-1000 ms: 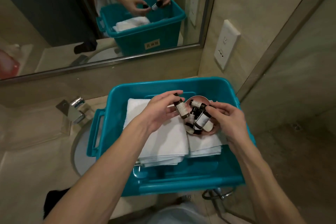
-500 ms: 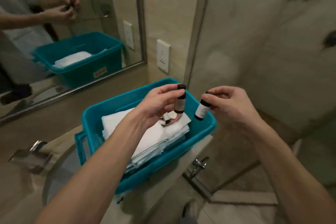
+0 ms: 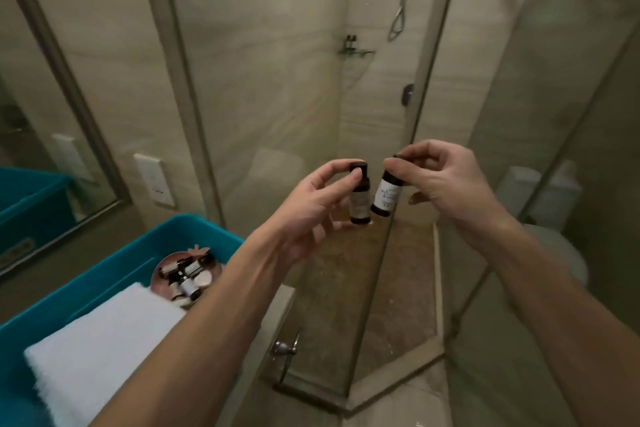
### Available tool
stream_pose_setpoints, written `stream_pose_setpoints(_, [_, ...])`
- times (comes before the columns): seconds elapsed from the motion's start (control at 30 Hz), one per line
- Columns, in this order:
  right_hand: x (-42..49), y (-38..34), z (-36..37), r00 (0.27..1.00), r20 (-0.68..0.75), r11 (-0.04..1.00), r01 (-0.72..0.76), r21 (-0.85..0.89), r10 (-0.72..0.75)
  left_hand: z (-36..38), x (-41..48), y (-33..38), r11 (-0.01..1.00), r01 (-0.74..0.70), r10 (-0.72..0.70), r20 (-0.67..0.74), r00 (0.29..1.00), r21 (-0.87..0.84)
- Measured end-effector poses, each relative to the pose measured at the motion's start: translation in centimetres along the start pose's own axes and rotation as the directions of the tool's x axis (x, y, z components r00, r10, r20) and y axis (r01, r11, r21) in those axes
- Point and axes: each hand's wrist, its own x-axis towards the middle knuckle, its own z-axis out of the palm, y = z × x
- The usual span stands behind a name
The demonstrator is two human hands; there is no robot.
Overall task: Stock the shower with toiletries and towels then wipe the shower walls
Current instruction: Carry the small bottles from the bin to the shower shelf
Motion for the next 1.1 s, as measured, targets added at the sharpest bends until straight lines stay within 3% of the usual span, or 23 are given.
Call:
stream_pose_setpoints(0.2, [-0.4,1.8,-8.2,0.997,-0.083,0.998,0.002,0.069,0.003,8.2,3.8,-2.8,0.982,0.024,-0.015,0.053,0.998,-0.185])
stream_pose_setpoints(0.43, [0.5,6.4,-14.1,0.989,-0.08,0.979,-0.11,0.173,0.125,14.7,8.2,-7.7,0.986,0.045,-0.047,-0.007,0.999,-0.158])
stream_pose_setpoints(0.6, [1.9,9.9,-16.0,0.989,0.014,0.976,-0.15,0.159,0.15,15.8,10.2,-9.9,0.978,0.075,-0.09,-0.071,0.993,-0.196])
stream_pose_setpoints(0.73, [4.3,11.2,-16.8,0.993,-0.003,0.991,-0.114,0.066,0.115,15.4,13.3,-10.0,0.983,0.111,-0.125,-0.089,0.988,-0.149])
stream_pose_setpoints(0.97, [10.5,10.7,-18.6,0.987,-0.089,0.978,-0.116,0.174,0.133,14.8,21.8,-8.6,0.996,0.086,-0.086,-0.023,0.996,0.001])
stream_pose_setpoints(1.1, [14.1,9.5,-20.5,0.987,-0.12,0.986,-0.086,0.145,0.104,15.4,26.9,-7.5,0.998,0.045,-0.045,-0.006,0.999,0.052])
